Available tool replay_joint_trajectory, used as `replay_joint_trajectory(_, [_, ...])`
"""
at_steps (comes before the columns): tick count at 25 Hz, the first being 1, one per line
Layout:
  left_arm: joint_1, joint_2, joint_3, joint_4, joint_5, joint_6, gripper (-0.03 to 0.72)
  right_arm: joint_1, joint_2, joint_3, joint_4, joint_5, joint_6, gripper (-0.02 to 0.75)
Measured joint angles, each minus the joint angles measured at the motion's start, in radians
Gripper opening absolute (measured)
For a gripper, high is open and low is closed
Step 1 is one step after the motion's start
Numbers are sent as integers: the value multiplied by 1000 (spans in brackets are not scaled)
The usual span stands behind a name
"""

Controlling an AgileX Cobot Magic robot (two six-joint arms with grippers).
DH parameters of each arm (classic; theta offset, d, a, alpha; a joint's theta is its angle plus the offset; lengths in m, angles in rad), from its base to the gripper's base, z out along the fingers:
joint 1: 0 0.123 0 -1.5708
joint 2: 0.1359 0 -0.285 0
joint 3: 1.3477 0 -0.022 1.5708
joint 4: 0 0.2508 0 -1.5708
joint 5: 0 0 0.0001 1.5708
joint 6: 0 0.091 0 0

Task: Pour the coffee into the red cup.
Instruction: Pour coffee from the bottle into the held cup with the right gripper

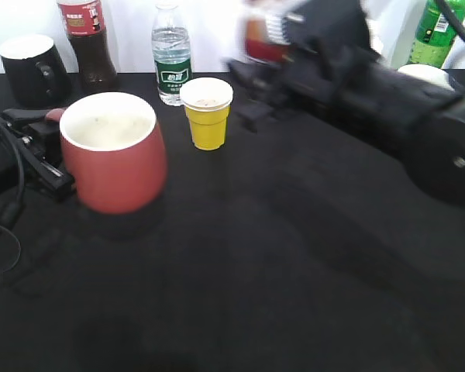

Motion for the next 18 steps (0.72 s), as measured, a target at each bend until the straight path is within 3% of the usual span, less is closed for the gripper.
replay_joint_trajectory(4, [0, 0, 0, 46, -23, -5, 69, 24, 27, -84, -119, 50, -43, 529])
replay_joint_trajectory(10, [0, 0, 0, 90, -24, -12, 69, 24, 86, -108, -203, 61, -297, 529])
replay_joint_trajectory(18, [0, 0, 0, 123, -4, -34, 69, 24, 86, -108, -216, 53, -630, 529])
